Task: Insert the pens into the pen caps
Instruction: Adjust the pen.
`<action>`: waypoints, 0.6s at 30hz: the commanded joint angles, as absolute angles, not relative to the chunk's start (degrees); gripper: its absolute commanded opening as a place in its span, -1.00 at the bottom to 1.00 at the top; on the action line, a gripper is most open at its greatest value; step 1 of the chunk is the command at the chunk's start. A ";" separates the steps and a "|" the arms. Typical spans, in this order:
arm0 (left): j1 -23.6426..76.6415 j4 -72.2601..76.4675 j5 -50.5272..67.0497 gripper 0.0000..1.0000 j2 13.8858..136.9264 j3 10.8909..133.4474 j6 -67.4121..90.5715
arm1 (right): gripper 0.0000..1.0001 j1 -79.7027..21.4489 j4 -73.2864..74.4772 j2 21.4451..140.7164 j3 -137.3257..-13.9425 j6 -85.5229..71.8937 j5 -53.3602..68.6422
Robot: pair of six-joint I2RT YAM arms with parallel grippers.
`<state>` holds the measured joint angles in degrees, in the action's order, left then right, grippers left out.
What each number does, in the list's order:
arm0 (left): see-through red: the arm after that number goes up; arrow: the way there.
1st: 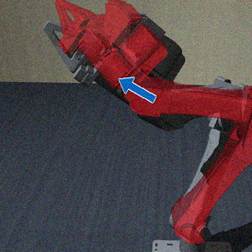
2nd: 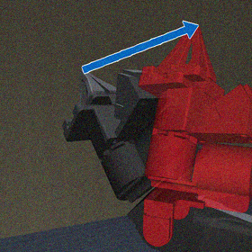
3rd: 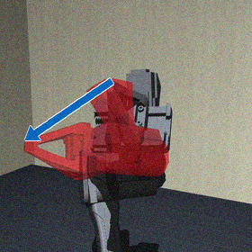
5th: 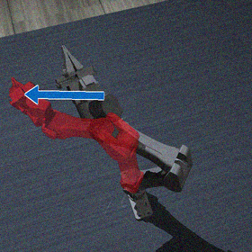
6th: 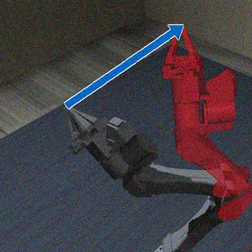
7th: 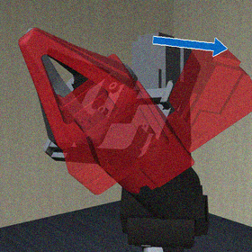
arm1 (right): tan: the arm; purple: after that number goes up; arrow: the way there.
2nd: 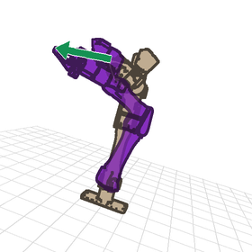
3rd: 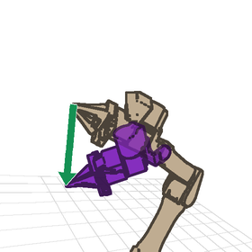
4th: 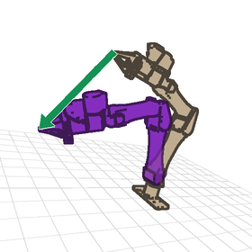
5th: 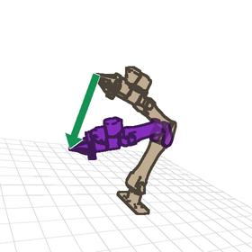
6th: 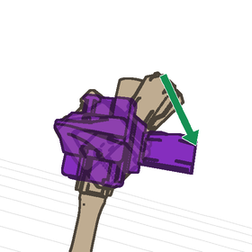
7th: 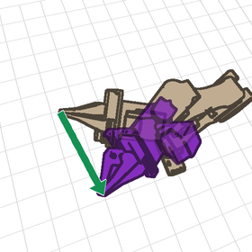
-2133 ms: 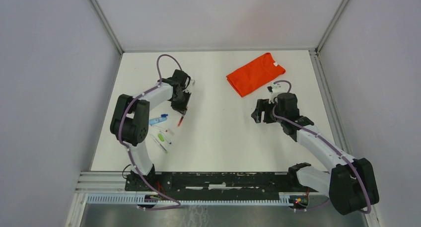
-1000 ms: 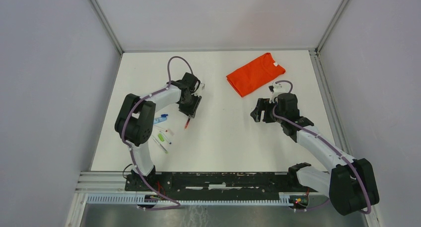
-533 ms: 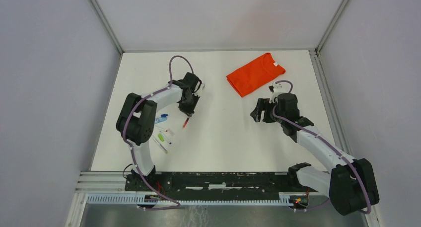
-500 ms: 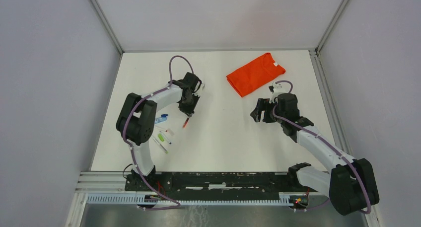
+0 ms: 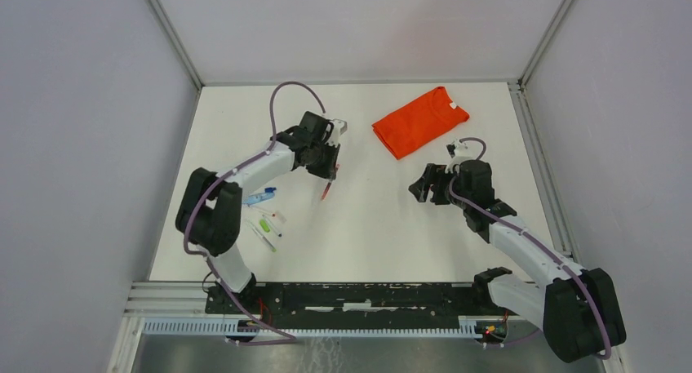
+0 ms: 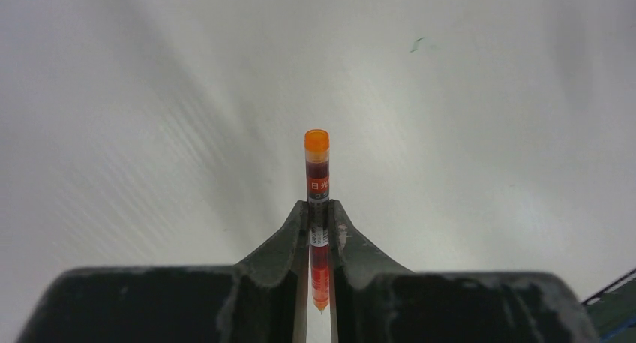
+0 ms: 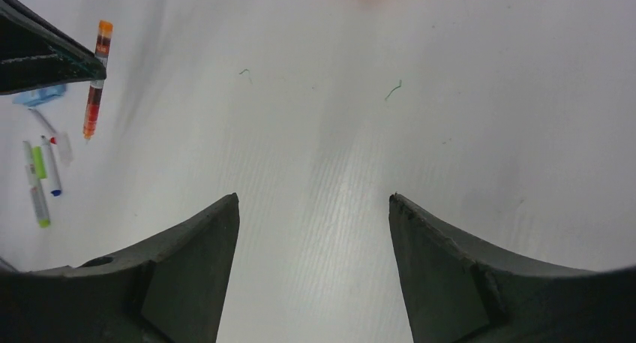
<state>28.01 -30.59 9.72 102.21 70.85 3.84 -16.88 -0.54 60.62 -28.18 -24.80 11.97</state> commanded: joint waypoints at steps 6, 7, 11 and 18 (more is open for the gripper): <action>30.74 -3.31 20.26 -0.96 85.60 65.96 18.12 | 0.57 -24.11 -20.60 57.15 -23.58 -39.29 14.60; 30.83 -1.24 20.95 -0.96 84.54 65.45 19.29 | 0.58 -25.62 -22.42 56.98 -23.88 -39.74 13.74; 31.01 5.78 24.07 -0.96 82.06 63.72 21.99 | 0.59 -29.65 -31.89 57.69 -24.93 -41.12 13.68; 31.27 10.32 30.81 -0.96 81.32 62.27 22.08 | 0.51 -33.97 -40.20 63.95 -30.64 -39.44 16.64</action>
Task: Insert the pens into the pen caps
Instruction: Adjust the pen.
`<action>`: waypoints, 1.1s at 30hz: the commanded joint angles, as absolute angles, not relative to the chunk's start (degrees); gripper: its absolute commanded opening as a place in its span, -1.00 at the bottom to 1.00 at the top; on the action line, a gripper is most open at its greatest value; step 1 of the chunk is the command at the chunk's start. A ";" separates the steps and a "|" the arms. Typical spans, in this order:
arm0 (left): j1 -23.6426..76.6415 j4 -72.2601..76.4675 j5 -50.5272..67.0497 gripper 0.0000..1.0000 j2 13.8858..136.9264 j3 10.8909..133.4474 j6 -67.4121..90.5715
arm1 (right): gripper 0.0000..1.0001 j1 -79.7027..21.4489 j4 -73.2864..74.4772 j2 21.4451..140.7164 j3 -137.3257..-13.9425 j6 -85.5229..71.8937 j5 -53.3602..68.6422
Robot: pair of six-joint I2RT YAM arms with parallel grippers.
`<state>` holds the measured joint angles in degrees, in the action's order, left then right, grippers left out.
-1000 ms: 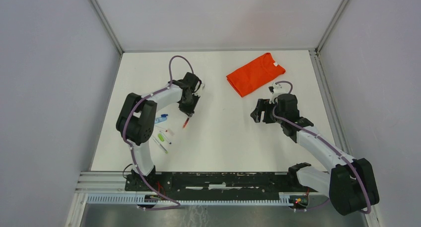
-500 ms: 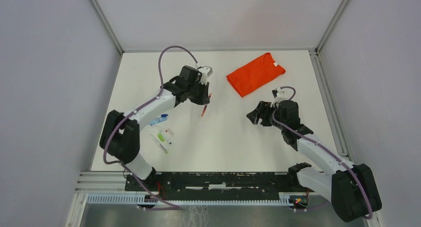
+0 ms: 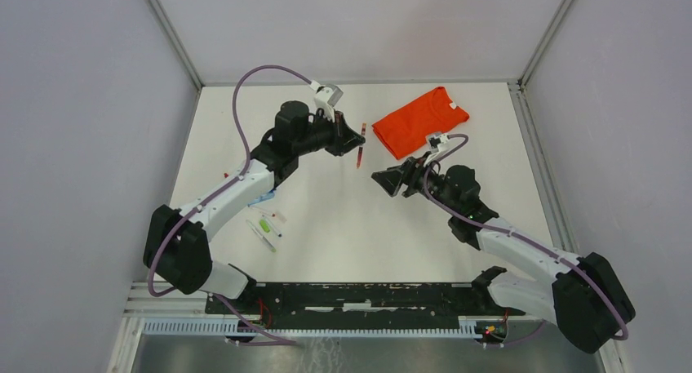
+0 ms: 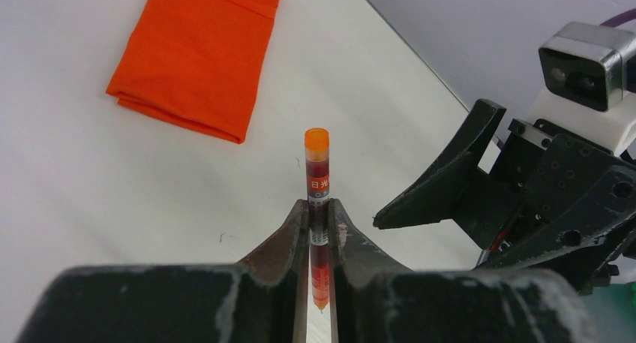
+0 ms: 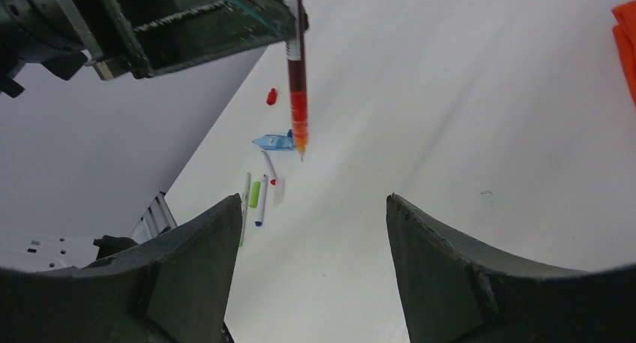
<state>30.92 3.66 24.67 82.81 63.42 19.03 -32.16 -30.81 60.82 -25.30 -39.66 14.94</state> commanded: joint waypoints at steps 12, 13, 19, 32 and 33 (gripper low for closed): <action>32.12 15.30 35.56 -0.95 79.02 58.63 24.70 | 0.30 -37.19 -42.24 73.66 -38.01 -38.53 15.35; 32.07 15.32 35.54 -0.95 78.77 58.50 24.75 | 0.28 -37.34 -42.20 74.18 -38.14 -38.52 15.10; 32.11 15.77 34.77 -0.96 77.29 57.53 24.79 | 0.06 -37.86 -40.85 75.50 -38.76 -38.34 14.16; 32.11 15.83 32.92 -0.76 75.82 56.87 24.55 | -0.81 -38.03 -39.41 75.70 -39.64 -35.16 15.37; 32.08 15.76 32.88 -0.59 75.52 56.87 24.31 | -0.88 -38.07 -39.10 75.52 -39.66 -34.68 15.21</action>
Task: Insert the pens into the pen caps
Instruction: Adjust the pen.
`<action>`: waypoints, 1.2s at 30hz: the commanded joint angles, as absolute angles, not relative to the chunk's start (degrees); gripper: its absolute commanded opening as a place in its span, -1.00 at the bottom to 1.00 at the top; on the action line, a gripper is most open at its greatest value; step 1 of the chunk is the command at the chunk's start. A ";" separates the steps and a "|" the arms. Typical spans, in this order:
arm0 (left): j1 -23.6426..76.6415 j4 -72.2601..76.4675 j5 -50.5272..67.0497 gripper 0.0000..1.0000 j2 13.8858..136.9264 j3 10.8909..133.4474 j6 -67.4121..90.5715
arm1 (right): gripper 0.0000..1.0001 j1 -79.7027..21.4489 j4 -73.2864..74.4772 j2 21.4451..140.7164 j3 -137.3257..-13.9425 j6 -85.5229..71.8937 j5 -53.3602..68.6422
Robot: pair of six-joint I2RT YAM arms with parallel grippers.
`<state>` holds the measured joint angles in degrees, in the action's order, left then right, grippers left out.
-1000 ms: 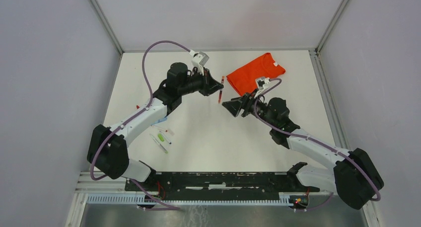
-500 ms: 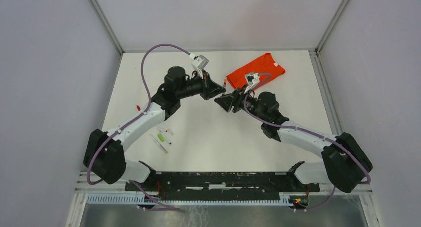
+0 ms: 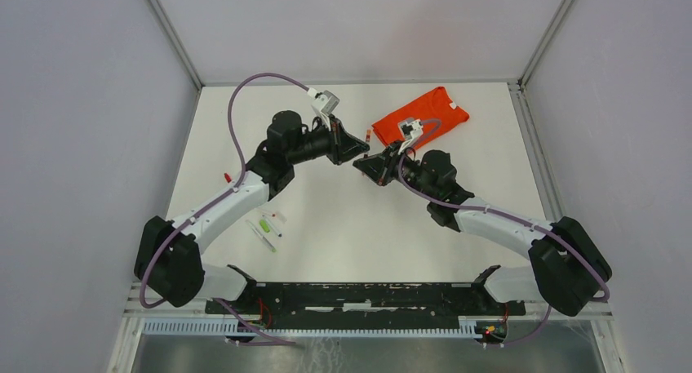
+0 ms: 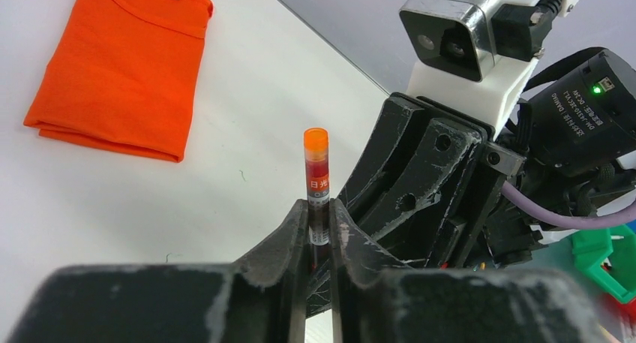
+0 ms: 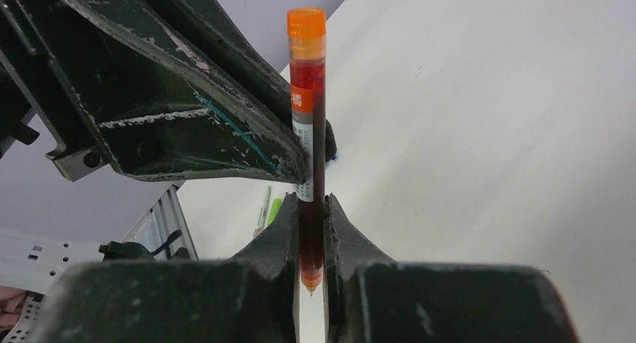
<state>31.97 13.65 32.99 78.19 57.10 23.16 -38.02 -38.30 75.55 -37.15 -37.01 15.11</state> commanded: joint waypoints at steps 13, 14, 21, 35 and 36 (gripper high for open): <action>32.03 3.80 19.93 0.34 63.30 59.26 16.31 | -0.95 -38.07 -38.10 65.47 -36.93 -11.97 6.68; 31.95 2.31 18.40 0.38 62.46 59.77 15.67 | -0.98 -38.01 -39.54 64.41 -35.74 -8.67 6.56; 32.01 -5.29 13.46 0.67 58.61 63.75 13.95 | -1.00 -38.42 -37.49 61.23 -33.92 22.20 8.99; 32.02 -9.82 3.00 1.00 54.44 67.32 12.68 | -1.00 -39.72 -31.96 55.67 -29.59 79.30 18.72; 32.00 -10.66 3.84 1.00 54.76 67.91 12.64 | -1.00 -39.81 -31.49 55.50 -29.75 82.20 19.41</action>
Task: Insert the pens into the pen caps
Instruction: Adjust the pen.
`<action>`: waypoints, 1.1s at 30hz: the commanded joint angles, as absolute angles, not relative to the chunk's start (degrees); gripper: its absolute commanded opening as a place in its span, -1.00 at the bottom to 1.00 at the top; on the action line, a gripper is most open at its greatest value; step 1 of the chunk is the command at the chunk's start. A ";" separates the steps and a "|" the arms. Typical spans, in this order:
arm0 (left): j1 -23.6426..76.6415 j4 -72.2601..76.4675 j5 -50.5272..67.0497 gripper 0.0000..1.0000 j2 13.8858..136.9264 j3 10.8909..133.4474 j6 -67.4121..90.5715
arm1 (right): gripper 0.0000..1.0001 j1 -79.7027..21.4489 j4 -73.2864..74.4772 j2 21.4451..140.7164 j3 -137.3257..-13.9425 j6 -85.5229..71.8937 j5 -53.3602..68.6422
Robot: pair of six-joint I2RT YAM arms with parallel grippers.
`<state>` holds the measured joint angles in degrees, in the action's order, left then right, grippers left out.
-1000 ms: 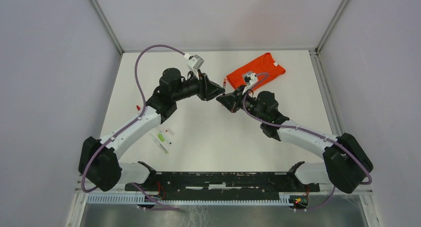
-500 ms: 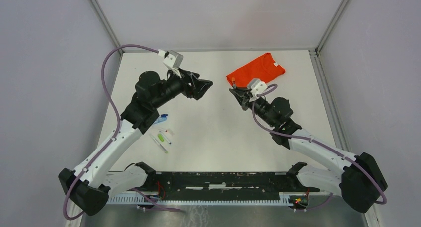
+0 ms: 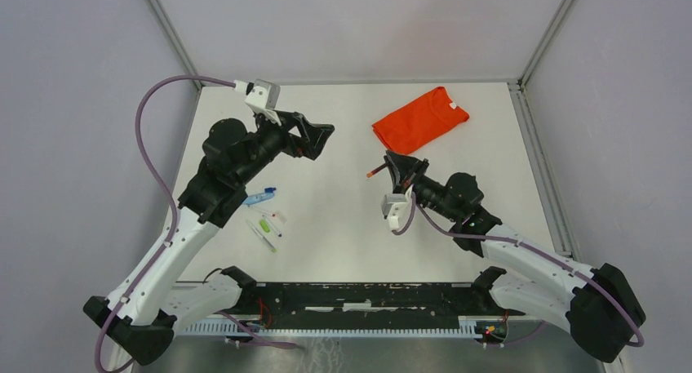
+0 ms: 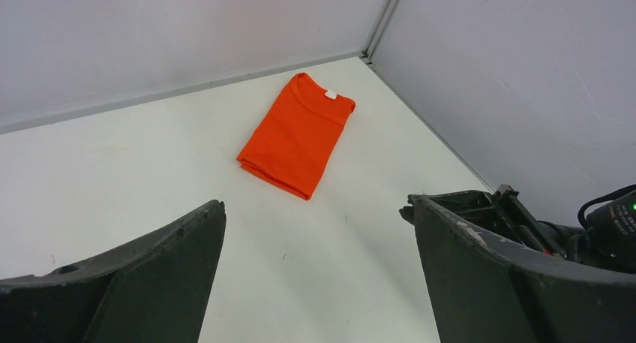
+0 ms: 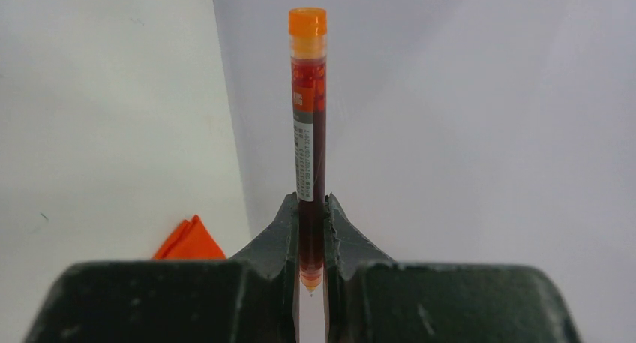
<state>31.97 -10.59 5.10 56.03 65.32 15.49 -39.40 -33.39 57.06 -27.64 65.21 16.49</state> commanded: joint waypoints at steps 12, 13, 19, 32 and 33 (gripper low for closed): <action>31.99 -10.79 21.55 1.00 56.86 68.44 11.36 | -1.00 -41.64 -23.22 55.97 -36.51 107.78 16.67; 32.06 -10.76 22.71 1.00 57.19 68.31 11.48 | -1.00 -41.97 -23.29 56.06 -37.00 109.10 15.77; 32.08 -9.61 31.39 1.00 59.69 66.94 12.10 | -1.00 -42.93 -22.96 56.95 -39.92 112.25 14.25; 32.87 -10.20 37.77 0.71 66.27 67.94 10.97 | -0.98 -46.57 -19.71 59.00 -43.92 115.53 14.86; 32.89 -10.54 38.13 0.66 66.73 68.22 10.75 | -0.98 -46.78 -19.61 59.19 -44.16 115.74 14.72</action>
<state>32.45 -11.64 34.89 65.45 67.00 13.34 -45.91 -20.40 58.46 -41.08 113.47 15.53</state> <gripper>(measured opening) 0.869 0.114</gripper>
